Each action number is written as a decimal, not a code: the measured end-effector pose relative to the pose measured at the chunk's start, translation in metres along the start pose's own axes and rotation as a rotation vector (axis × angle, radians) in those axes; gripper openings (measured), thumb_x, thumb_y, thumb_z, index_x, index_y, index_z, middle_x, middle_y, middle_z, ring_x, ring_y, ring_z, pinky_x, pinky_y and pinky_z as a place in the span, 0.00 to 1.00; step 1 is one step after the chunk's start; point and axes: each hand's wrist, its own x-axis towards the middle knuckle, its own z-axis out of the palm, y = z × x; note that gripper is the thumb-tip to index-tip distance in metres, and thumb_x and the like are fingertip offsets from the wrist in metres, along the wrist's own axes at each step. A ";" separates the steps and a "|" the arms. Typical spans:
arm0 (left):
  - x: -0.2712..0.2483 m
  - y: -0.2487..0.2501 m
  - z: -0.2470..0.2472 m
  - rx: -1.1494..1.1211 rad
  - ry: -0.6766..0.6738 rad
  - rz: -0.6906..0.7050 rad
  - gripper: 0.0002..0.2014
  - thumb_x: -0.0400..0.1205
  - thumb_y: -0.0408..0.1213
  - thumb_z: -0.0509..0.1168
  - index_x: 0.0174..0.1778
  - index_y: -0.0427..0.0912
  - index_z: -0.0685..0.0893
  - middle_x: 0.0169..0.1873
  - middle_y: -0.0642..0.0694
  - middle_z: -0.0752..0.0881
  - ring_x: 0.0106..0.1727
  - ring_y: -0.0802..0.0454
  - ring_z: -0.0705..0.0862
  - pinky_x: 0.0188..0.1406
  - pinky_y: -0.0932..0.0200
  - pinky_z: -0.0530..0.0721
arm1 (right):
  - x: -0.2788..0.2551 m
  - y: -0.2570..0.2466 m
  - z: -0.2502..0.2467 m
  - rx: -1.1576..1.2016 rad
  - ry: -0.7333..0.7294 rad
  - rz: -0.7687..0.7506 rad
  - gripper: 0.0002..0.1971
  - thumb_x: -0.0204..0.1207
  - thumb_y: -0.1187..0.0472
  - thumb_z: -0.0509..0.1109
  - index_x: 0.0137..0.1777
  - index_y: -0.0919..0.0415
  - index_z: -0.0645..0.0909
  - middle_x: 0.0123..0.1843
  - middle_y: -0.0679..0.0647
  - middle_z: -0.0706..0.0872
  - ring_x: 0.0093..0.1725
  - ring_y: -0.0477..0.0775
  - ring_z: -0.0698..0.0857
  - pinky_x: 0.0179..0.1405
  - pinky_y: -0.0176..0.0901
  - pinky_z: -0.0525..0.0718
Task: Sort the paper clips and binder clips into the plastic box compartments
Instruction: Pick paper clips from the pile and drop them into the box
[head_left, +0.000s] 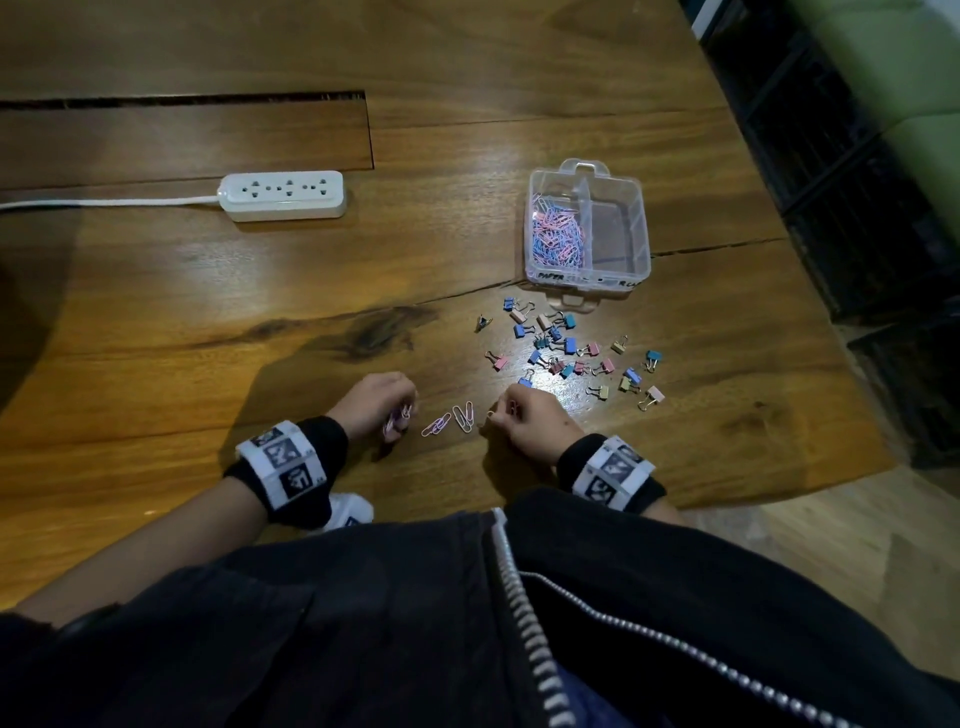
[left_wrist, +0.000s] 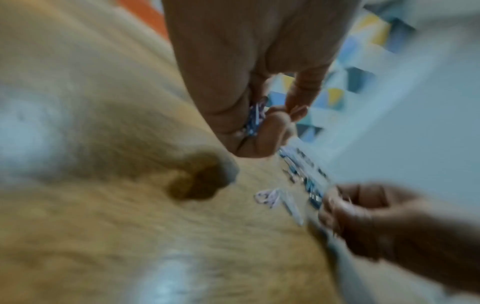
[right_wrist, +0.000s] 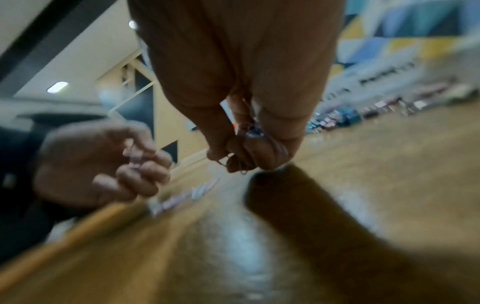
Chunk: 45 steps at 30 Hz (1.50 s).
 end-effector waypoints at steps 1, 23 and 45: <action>0.000 0.002 -0.001 -0.183 -0.008 -0.032 0.13 0.80 0.23 0.53 0.30 0.39 0.70 0.26 0.41 0.73 0.14 0.58 0.73 0.11 0.69 0.68 | -0.001 0.002 -0.003 0.124 -0.013 0.017 0.09 0.77 0.64 0.63 0.36 0.55 0.70 0.38 0.46 0.76 0.37 0.41 0.74 0.41 0.36 0.73; 0.002 0.003 0.029 1.096 -0.011 0.108 0.14 0.83 0.45 0.57 0.52 0.36 0.78 0.51 0.41 0.79 0.51 0.43 0.80 0.49 0.51 0.78 | 0.016 -0.013 0.041 -0.454 0.133 -0.110 0.11 0.76 0.62 0.65 0.55 0.65 0.71 0.51 0.59 0.80 0.49 0.55 0.80 0.48 0.43 0.80; 0.008 0.030 0.011 -0.073 -0.077 -0.234 0.09 0.83 0.29 0.54 0.41 0.37 0.78 0.29 0.45 0.74 0.26 0.55 0.74 0.12 0.70 0.74 | -0.008 -0.002 -0.008 0.023 -0.055 0.076 0.09 0.80 0.62 0.59 0.38 0.55 0.69 0.37 0.47 0.72 0.35 0.42 0.72 0.33 0.32 0.69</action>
